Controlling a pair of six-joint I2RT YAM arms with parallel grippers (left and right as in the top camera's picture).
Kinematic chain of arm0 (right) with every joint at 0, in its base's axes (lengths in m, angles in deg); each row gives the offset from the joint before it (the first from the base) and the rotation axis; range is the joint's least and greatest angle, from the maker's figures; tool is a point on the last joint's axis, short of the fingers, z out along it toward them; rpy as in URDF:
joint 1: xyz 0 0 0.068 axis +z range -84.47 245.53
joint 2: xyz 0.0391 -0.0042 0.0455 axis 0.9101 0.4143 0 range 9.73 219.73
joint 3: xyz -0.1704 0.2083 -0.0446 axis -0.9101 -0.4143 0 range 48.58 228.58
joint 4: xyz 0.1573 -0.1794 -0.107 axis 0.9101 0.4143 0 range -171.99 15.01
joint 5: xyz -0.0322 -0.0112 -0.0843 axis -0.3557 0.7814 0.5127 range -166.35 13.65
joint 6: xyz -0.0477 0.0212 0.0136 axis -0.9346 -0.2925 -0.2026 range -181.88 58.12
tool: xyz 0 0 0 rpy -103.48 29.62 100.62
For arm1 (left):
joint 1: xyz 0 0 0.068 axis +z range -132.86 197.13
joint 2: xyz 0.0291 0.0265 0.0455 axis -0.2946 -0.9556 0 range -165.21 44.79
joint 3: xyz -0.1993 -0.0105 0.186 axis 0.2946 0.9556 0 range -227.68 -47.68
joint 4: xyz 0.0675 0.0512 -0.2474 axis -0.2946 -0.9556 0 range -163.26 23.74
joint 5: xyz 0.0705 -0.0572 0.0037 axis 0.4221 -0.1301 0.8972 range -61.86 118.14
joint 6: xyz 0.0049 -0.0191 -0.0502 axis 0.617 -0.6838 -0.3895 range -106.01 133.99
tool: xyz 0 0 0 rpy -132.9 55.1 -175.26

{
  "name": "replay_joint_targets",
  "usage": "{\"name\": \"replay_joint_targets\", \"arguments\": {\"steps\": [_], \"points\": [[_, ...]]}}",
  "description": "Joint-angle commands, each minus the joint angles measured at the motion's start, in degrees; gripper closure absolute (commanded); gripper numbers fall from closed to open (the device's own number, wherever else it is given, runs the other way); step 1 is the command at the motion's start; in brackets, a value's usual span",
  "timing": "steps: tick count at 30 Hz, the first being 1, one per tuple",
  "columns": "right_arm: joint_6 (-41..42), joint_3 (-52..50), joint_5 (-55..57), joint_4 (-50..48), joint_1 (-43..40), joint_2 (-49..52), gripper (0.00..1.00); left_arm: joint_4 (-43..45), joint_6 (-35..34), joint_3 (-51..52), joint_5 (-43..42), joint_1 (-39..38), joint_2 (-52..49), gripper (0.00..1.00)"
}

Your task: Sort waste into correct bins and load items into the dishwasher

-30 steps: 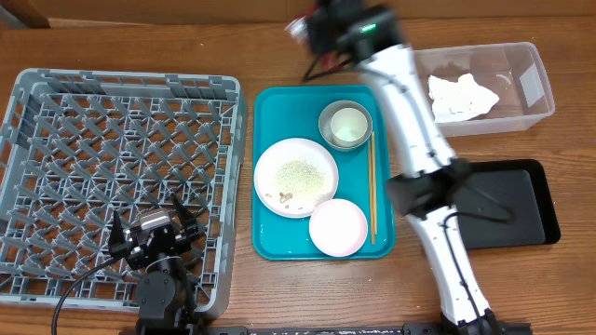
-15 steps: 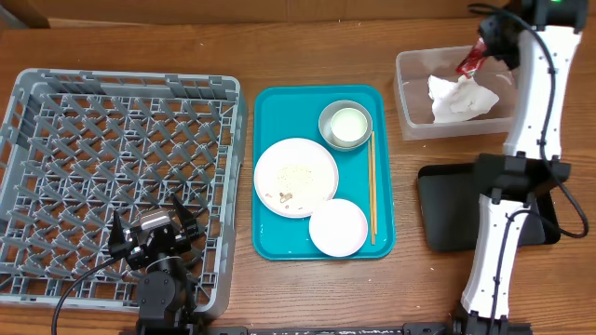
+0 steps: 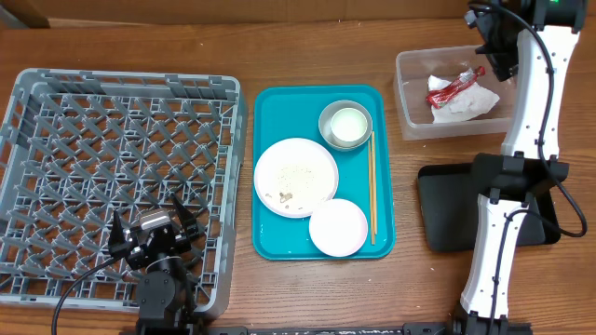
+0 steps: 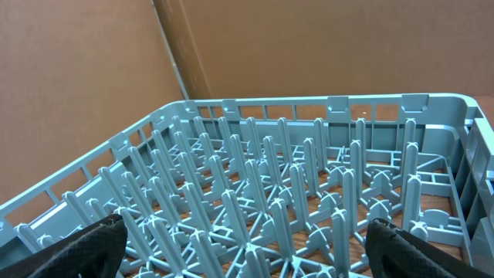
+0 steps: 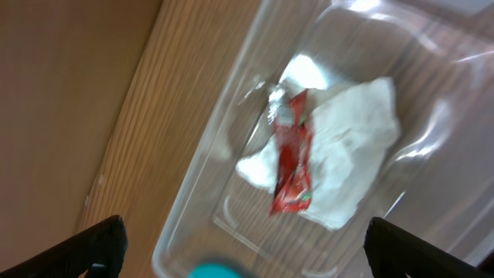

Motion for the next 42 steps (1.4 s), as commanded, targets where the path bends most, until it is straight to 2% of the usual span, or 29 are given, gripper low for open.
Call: {"name": "replay_joint_targets", "arguments": {"steps": [1,4,8,12,17,20,23,24,27,32,36,42], "points": [[-6.9,0.8,-12.0,0.0,2.1,-1.5,0.00,-0.1,0.8,0.2,0.7,-0.3,0.3,0.00],[-12.2,0.8,-22.5,-0.4,4.2,-1.5,0.01,-0.1,0.8,0.2,0.7,-0.3,0.3,0.00],[-26.4,0.8,-34.4,-3.1,8.6,-1.5,0.13,-0.1,0.8,0.2,0.7,-0.3,0.3,0.00],[-37.7,0.8,-32.7,-3.7,14.8,-1.5,0.21,-0.1,0.8,0.2,0.7,-0.3,0.3,0.00],[-36.3,0.8,-14.5,-1.7,22.6,-1.5,0.28,-0.1,0.8,0.2,0.7,-0.3,0.3,0.00],[-31.6,0.8,-4.0,-0.6,26.8,-1.5,0.28,-0.1,0.8,0.2,0.7,-0.3,0.3,0.00],[-27.1,0.8,2.3,-0.4,29.6,-1.5,0.11,-0.1,0.8,0.2,0.7,-0.3,0.3,0.00],[-26.0,0.8,3.7,-0.5,30.3,-1.5,0.02,-0.1,0.8,0.2,0.7,-0.3,0.3,0.00],[-24.9,0.8,5.9,-1.0,30.6,-1.9,0.00,-0.1,0.8,0.2,0.7,-0.3,0.3,0.00],[-21.5,0.8,7.8,-2.6,26.2,-5.6,0.00,-0.1,0.8,0.2,0.7,-0.3,0.3,0.00],[-17.6,0.8,7.6,-3.5,18.6,-9.8,0.00,-0.1,0.8,0.2,0.7,-0.3,0.3,0.00],[-17.4,0.8,7.0,-3.5,9.0,-11.0,0.00,-0.1,0.8,0.2,0.7,-0.3,0.3,0.00]]}}
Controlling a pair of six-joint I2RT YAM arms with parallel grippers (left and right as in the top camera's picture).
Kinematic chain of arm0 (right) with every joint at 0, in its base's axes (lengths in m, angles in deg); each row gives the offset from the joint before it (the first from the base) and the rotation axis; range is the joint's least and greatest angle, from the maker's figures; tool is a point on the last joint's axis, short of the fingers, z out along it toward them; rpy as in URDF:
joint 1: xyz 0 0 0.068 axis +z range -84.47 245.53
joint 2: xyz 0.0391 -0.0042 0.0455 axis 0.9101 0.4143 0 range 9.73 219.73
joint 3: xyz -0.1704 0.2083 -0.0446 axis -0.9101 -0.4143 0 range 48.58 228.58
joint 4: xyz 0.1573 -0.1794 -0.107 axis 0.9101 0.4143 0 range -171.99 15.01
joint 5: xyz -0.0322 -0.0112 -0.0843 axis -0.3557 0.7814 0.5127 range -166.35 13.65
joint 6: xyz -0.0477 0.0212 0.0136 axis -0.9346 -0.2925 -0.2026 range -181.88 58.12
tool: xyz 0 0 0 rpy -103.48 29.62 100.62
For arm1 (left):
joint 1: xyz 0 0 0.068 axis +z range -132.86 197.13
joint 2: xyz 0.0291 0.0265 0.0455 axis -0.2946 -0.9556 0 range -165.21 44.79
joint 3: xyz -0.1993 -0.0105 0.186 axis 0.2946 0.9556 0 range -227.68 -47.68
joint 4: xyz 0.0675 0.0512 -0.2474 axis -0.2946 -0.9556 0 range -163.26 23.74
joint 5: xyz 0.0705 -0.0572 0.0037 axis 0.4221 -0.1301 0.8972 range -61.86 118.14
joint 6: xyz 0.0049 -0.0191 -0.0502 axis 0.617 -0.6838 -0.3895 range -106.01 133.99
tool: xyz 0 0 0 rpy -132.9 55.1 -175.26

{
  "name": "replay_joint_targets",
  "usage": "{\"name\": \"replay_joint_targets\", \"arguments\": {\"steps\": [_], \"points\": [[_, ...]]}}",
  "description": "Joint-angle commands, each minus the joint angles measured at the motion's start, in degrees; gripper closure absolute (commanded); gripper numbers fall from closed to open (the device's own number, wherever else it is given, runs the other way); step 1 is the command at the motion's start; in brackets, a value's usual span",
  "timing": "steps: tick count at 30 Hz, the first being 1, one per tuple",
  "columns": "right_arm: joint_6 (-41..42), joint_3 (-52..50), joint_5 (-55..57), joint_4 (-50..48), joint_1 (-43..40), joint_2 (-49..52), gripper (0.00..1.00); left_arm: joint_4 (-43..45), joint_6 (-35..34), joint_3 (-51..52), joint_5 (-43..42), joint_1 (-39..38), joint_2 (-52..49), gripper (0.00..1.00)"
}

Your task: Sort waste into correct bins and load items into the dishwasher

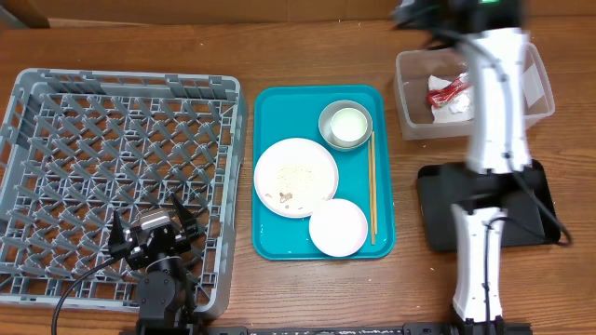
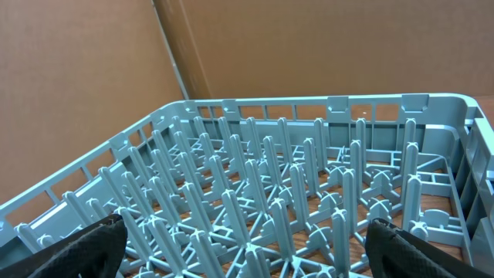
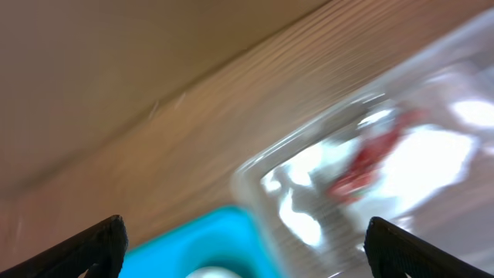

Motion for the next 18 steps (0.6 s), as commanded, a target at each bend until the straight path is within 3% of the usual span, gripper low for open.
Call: {"name": "replay_joint_targets", "arguments": {"steps": [1,8,18], "points": [[1.5,0.8,0.9,-0.2,-4.0,-2.7,0.00,-0.1,0.8,0.2,0.7,-0.3,0.3,0.00],[1.5,0.8,-4.5,0.0,-9.5,-2.7,0.00,0.3,0.8,0.2,0.7,-0.3,0.3,0.00],[1.5,0.8,-4.5,0.0,-10.5,-2.7,0.00,0.0,0.8,0.2,1.3,-0.3,0.3,0.00]]}}
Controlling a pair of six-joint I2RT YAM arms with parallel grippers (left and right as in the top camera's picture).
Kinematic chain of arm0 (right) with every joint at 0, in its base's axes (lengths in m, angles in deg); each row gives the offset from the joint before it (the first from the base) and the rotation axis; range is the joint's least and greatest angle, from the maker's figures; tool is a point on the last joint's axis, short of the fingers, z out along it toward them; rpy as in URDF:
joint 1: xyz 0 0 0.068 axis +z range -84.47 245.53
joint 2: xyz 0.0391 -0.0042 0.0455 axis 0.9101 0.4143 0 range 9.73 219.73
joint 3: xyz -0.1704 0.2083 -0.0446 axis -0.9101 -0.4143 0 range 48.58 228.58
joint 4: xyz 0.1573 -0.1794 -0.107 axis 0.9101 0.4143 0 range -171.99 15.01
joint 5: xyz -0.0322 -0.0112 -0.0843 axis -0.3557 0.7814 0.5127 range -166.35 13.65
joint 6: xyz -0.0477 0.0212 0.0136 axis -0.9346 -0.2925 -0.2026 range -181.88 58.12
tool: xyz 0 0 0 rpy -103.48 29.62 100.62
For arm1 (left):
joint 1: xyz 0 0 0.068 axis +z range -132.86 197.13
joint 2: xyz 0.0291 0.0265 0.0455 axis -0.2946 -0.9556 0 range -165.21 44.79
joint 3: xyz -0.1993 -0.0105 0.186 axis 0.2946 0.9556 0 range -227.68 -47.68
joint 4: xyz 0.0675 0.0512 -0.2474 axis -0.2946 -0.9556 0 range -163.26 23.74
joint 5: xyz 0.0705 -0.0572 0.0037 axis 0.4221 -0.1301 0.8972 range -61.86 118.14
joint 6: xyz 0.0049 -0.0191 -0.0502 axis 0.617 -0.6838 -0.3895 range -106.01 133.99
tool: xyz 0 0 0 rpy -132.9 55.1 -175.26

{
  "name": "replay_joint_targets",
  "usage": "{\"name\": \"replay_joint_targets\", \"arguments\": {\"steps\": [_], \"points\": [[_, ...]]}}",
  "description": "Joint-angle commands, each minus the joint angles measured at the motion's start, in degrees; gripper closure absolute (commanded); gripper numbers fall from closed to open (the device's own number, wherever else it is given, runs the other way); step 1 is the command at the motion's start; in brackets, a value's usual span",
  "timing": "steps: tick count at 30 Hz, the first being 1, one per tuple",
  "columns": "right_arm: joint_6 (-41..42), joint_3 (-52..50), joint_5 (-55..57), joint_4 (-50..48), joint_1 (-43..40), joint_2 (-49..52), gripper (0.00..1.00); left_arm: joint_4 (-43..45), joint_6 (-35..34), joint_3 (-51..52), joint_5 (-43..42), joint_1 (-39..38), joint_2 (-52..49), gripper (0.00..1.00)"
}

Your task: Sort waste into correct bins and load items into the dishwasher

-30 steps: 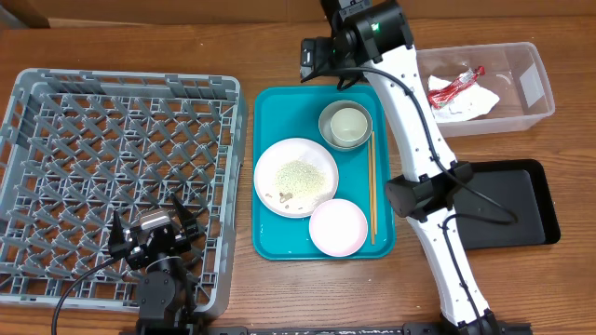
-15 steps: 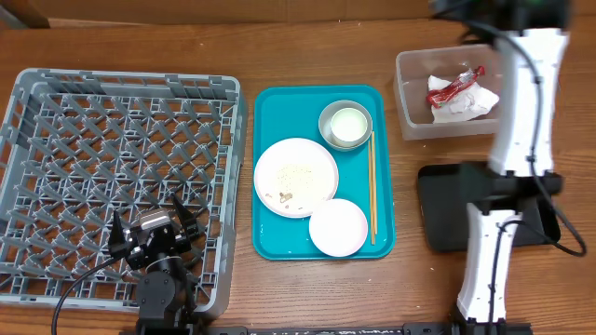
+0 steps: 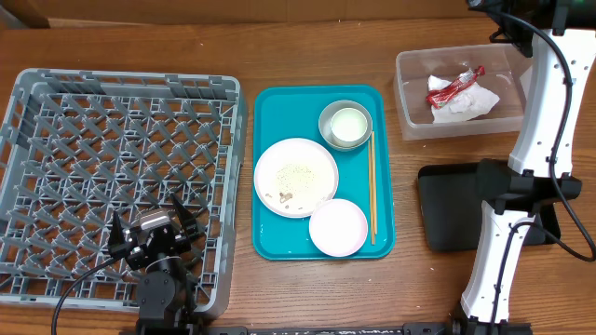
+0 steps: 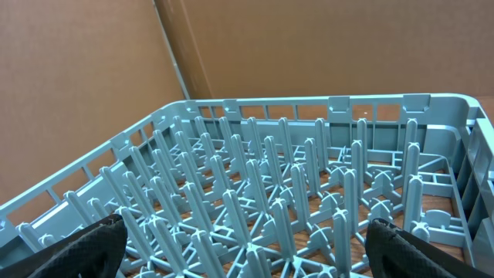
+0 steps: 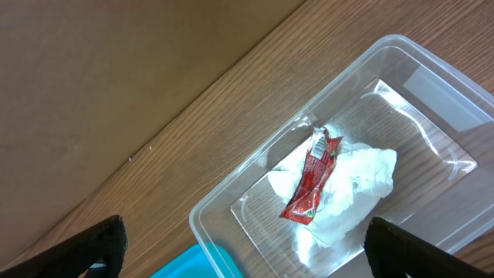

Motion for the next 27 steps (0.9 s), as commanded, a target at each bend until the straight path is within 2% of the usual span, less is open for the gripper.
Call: {"name": "replay_joint_targets", "arguments": {"steps": [1,15,16,19,21,22,25,27], "points": [[0.3,0.7,-0.5,-0.2,-0.2,-1.2,0.00,0.0,0.8,0.2,1.1,-0.3,0.3,0.00],[0.3,0.7,-0.5,-0.2,-0.2,-1.2,0.00,0.1,1.7,0.2,2.1,-0.3,0.3,0.00],[0.3,0.7,-0.5,-0.2,-0.2,-1.2,0.00,1.8,0.4,0.2,-0.5,-0.3,0.3,0.00],[0.3,0.7,-0.5,-0.2,-0.2,-1.2,0.00,8.7,-6.1,0.2,-17.3,-0.4,0.3,0.00],[0.3,0.7,-0.5,-0.2,-0.2,-1.2,0.00,13.7,-7.3,0.2,-30.2,-0.4,0.3,0.00],[0.3,0.7,-0.5,-0.2,-0.2,-1.2,0.00,16.9,-7.3,0.2,-33.7,-0.4,0.3,0.00],[0.3,0.7,-0.5,-0.2,-0.2,-1.2,0.00,25.3,-9.9,0.0,-32.3,-0.3,0.3,0.00],[0.3,0.7,-0.5,-0.2,-0.2,-1.2,0.00,27.8,-10.1,-1.3,-29.2,-0.3,0.3,0.00]]}}
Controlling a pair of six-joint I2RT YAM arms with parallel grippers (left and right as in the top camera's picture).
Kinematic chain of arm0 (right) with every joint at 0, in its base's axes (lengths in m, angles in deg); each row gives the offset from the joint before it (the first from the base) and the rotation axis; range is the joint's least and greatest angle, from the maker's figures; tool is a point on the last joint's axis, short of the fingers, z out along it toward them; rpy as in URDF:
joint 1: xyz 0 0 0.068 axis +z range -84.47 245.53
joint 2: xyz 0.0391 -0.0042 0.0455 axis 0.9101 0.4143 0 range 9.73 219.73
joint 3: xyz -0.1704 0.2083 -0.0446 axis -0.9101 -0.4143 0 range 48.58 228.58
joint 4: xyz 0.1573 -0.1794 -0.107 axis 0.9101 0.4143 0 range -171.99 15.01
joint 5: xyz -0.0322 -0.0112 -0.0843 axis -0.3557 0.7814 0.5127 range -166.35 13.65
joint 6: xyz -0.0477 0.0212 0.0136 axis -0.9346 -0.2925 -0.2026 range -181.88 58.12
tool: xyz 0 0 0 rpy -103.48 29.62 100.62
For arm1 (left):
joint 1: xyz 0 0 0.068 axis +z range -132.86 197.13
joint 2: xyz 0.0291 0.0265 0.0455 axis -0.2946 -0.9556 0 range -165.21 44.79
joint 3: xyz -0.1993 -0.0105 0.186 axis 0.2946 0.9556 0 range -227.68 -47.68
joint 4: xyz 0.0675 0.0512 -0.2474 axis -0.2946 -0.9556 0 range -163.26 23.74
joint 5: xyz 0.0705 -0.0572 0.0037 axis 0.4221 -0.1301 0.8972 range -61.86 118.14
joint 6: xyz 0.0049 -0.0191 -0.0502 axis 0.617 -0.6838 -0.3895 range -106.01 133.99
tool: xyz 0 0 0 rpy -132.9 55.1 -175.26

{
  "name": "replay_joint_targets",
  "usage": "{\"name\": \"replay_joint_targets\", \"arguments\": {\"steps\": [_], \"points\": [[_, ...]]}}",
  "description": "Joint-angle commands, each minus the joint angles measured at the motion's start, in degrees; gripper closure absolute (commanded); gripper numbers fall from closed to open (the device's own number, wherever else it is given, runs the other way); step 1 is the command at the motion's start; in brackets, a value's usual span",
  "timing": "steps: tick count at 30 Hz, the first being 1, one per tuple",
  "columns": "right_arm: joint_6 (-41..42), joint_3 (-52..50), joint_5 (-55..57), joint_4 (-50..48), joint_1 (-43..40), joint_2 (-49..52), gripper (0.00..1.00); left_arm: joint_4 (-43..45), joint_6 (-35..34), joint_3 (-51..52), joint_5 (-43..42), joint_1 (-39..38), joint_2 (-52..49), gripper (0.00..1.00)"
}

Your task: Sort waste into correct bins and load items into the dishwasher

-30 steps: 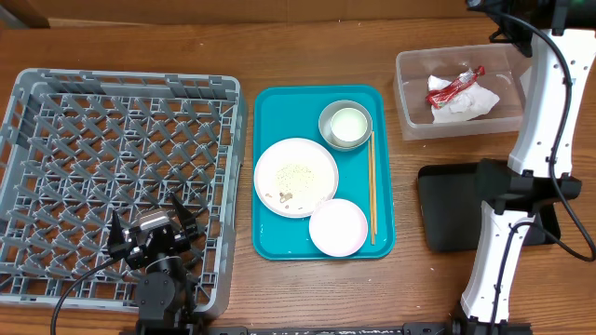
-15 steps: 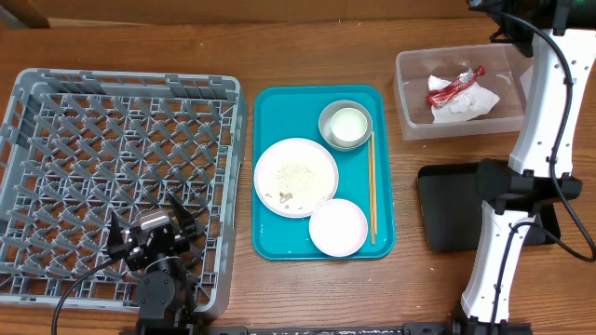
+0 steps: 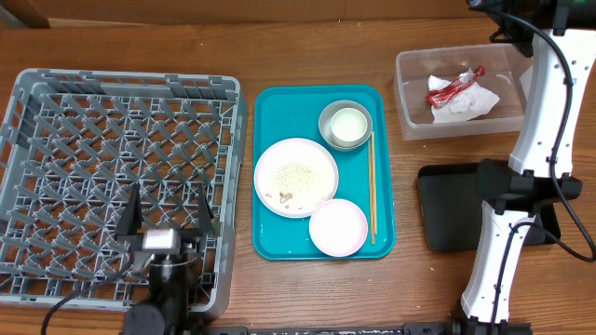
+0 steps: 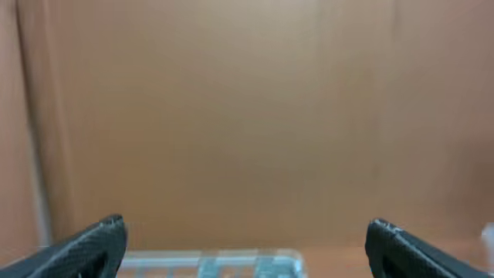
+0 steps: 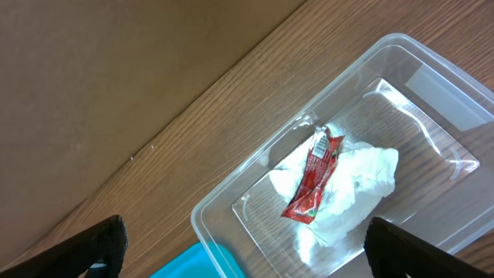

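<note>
A teal tray [image 3: 372, 244] carries a white plate with crumbs [image 3: 296, 177], a metal bowl [image 3: 345, 125], a small white dish [image 3: 338, 227] and chopsticks [image 3: 372, 186]. The grey dish rack [image 3: 121, 140] lies to its left. My left gripper [image 3: 168, 203] stands open over the rack's near edge, nothing between its fingers; the left wrist view shows mostly a brown wall and a strip of rack [image 4: 208, 265]. My right gripper [image 5: 245, 251] hangs open high above a clear bin [image 5: 231, 202] that holds a red wrapper [image 5: 312, 174] on white tissue [image 5: 355, 181].
A black bin [image 3: 461, 209] sits on the table below the clear bin [image 3: 407, 93], around the right arm's base. Brown cardboard walls stand behind the table. Bare wood shows between the rack, the tray and the bins.
My left gripper has risen and tilted up: its view showed the rack's tines and now shows the brown wall with only the rack's rim. The right gripper has not moved.
First my right gripper hung open over the clear bin with the wrapper and tissue inside. Then it had swung left, its view blurred. Then it was back above the bin's far side. The left gripper rested open on the rack throughout, and now is raised.
</note>
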Motion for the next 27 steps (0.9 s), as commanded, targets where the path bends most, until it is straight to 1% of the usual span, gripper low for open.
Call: {"name": "replay_joint_targets", "arguments": {"steps": [1,3,5,7,9,11,13,15,17,20,22,25,27], "points": [[0.3,0.7,0.0,-0.2,-0.2,-1.2,0.00,1.3,-3.1,-2.6,-1.7,-0.3,-0.1,0.00],[0.3,0.7,0.0,-0.2,-0.2,-1.2,0.00,-1.2,-2.7,-6.4,-0.5,-0.3,-2.0,0.00],[0.3,0.7,0.0,-0.2,-0.2,-1.2,0.00,-5.6,-1.7,-11.9,1.2,-0.3,-6.5,0.00],[0.3,0.7,0.0,-0.2,-0.2,-1.2,0.00,-10.6,-0.3,-18.1,1.6,-0.3,-12.6,0.00],[0.3,0.7,0.0,-0.2,-0.2,-1.2,0.00,-19.8,0.6,-28.7,0.6,-0.3,-23.9,0.00],[0.3,0.7,0.0,-0.2,-0.2,-1.2,0.00,-28.3,1.9,-38.0,-3.0,-0.3,-33.6,0.00],[0.3,0.7,0.0,-0.2,-0.2,-1.2,0.00,-39.8,2.6,-50.1,-8.2,-0.3,-45.5,0.00],[0.3,0.7,0.0,-0.2,-0.2,-1.2,0.00,-49.3,2.5,-61.0,-12.5,-0.4,-55.5,0.00],[0.3,0.7,0.0,-0.2,-0.2,-1.2,0.00,-57.1,0.1,-71.3,-18.7,-0.4,-65.5,0.00],[0.3,0.7,0.0,-0.2,-0.2,-1.2,0.00,-64.0,-1.1,-81.1,-23.0,-0.4,-76.0,0.00],[0.3,0.7,0.0,-0.2,-0.2,-1.2,0.00,-67.7,-1.3,-85.3,-20.6,-1.0,-80.9,0.00],[0.3,0.7,0.0,-0.2,-0.2,-1.2,0.00,-74.8,-6.7,-91.0,-9.4,-3.4,-88.1,0.00],[0.3,0.7,0.0,-0.2,-0.2,-1.2,0.00,-77.9,-8.1,-92.8,-4.9,-5.2,-91.8,0.00]]}}
